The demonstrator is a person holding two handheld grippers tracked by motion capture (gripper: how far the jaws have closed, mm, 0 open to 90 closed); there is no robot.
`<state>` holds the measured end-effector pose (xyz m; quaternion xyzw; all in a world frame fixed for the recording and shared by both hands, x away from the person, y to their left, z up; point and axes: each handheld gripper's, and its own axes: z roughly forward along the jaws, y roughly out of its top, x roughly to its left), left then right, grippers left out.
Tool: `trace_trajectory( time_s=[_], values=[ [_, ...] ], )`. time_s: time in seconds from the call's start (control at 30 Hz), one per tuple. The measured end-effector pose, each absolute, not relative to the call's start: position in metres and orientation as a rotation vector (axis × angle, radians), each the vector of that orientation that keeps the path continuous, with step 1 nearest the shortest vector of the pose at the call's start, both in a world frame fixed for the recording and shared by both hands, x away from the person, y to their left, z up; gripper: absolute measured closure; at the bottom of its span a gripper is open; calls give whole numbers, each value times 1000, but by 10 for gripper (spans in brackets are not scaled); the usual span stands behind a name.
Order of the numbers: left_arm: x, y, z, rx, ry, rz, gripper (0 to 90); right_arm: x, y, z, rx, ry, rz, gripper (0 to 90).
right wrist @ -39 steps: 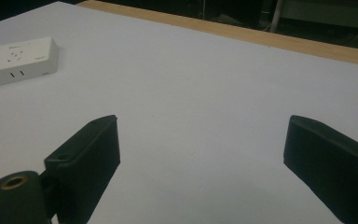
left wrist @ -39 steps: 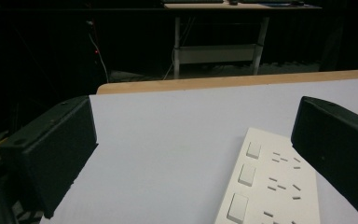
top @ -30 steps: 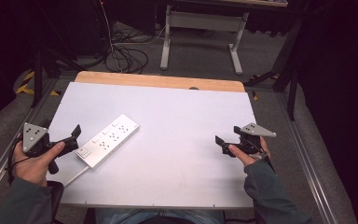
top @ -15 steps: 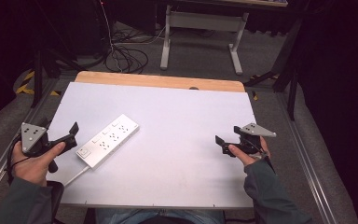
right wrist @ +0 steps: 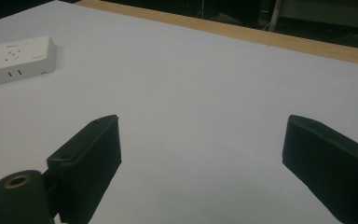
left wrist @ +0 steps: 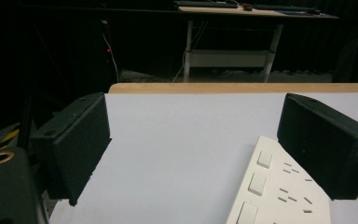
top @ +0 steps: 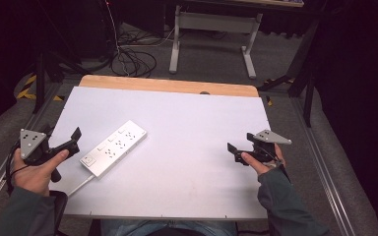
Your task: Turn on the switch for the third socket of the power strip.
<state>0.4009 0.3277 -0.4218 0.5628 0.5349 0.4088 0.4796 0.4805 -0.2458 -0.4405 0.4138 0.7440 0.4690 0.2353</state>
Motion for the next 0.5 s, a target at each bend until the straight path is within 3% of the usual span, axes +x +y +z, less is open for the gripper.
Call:
trace_trajectory(
  time_s=[0.37, 0.5],
  values=[
    [400, 330, -421, 1375, 1326, 974, 200, 480, -246, -440, 1136, 2041, 1287, 122],
    [401, 330, -422, 1380, 1322, 966, 278, 481, -246, -441, 1138, 2040, 1287, 122]
  ],
)
